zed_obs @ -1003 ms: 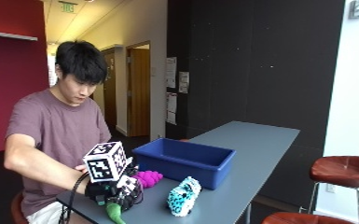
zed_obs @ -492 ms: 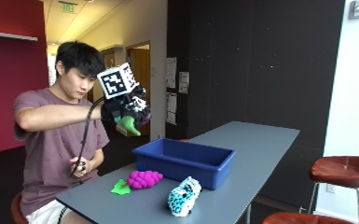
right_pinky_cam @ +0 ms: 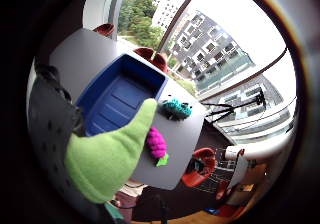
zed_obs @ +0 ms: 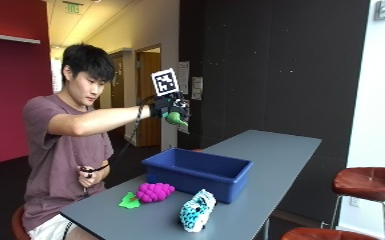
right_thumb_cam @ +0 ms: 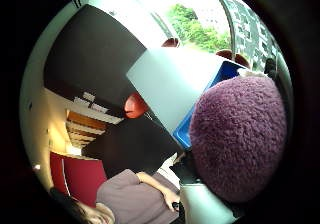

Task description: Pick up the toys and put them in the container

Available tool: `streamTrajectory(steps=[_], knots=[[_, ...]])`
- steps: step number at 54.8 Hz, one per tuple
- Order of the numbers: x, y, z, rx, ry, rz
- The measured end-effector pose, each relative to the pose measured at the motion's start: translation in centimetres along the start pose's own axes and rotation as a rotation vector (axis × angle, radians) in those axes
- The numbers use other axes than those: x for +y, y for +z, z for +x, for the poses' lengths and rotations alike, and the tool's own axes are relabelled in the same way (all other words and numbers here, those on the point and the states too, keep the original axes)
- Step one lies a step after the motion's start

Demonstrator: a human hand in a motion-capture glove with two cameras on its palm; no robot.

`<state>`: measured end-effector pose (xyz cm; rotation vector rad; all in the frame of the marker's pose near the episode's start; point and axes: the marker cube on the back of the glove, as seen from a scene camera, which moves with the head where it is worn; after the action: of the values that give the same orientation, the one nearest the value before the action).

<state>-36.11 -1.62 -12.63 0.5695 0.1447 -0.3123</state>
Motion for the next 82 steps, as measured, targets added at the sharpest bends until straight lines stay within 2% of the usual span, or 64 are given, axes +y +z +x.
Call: streamTrajectory(steps=[4,8,12,17,20,22,25,27,32,37,57,64,70,82], knots=[[-1.6,1.4,-2.2,-0.035,0.14,-0.031],[-1.5,3.0,-1.9,0.046,0.017,-0.055],[-1.7,4.2,-2.5,0.027,0.053,-0.083],[-1.3,5.8,-2.4,0.075,-0.006,-0.17],[-0.8,6.7,-2.0,0.092,-0.047,-0.274],[-0.3,7.3,-1.6,0.088,-0.032,-0.407],[0.3,8.0,-1.0,0.018,0.056,-0.585],[0.4,8.2,-0.9,-0.025,0.135,-0.619],[1.3,7.3,1.1,-0.051,0.162,-0.543],[1.8,5.8,2.4,-0.151,0.274,-0.489],[10.8,3.6,12.3,-0.144,0.509,-0.491],[13.2,6.3,15.3,-0.163,0.612,-0.476],[15.3,10.9,16.9,-0.198,0.669,-0.532],[18.1,19.3,15.8,-0.21,0.659,-0.608]])
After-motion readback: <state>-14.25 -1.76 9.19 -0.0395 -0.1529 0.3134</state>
